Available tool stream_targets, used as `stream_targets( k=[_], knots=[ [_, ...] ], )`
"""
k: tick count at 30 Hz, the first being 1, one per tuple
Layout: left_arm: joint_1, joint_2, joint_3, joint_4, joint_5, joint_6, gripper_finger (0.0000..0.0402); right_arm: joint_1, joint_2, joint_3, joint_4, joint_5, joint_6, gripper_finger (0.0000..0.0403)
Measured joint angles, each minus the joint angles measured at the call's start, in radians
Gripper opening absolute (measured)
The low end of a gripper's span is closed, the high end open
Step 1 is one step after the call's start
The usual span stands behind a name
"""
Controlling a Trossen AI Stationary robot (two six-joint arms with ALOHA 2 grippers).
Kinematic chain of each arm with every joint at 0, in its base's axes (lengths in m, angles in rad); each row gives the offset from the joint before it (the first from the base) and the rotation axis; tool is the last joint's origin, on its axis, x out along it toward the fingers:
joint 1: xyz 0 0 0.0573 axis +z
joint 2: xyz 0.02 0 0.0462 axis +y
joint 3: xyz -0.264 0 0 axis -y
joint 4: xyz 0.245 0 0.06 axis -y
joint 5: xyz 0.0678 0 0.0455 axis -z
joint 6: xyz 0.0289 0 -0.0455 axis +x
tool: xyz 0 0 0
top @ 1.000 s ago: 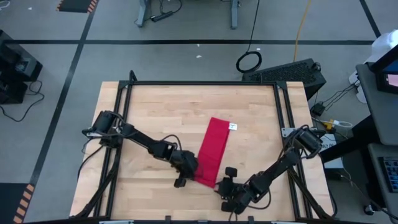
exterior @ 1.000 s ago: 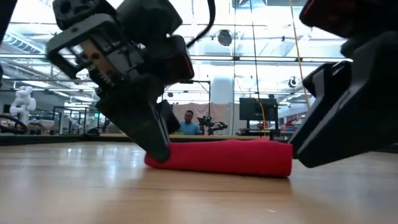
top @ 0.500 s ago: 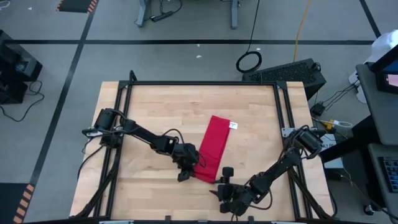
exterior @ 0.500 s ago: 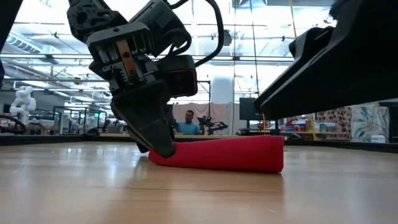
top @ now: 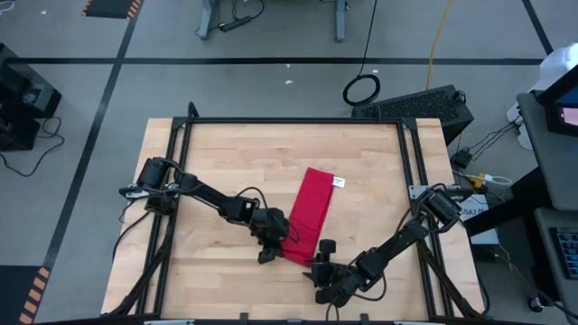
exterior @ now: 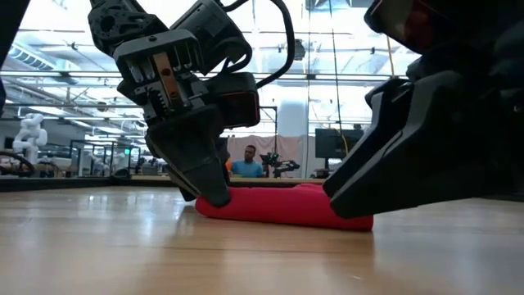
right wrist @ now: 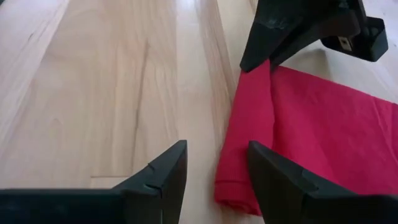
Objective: Roll towel
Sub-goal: Roll the red towel
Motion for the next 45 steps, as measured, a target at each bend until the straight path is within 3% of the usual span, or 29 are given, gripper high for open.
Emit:
stream_targets(
  k=[18, 22, 31, 38, 41, 45],
  knots=[
    [0.0, 0.0, 0.0, 0.003, -0.001, 0.001, 0.002, -0.015, 0.006, 0.002, -0.088, -0.001, 0.144, 0.0159],
    [0.0, 0.0, 0.0, 0.008, -0.009, 0.009, 0.0025, -0.015, 0.02, 0.004, -0.076, 0.003, 0.173, 0.0143],
    [-0.006, -0.018, 0.001, 0.005, -0.144, 0.04, 0.0095, -0.013, 0.035, 0.005, -0.078, 0.007, 0.253, 0.0065],
    [-0.016, -0.145, 0.0, -0.178, -0.172, 0.127, 0.0137, -0.012, 0.036, 0.005, -0.078, -0.007, 0.293, 0.0037],
    [-0.042, -0.197, -0.002, -0.262, -0.255, 0.213, 0.014, -0.005, 0.037, 0.004, -0.078, -0.016, 0.303, 0.0037],
    [-0.126, -0.203, 0.0, -0.201, -0.422, 0.349, 0.0141, 0.0, 0.038, 0.004, -0.077, -0.016, 0.324, 0.0037]
  ],
)
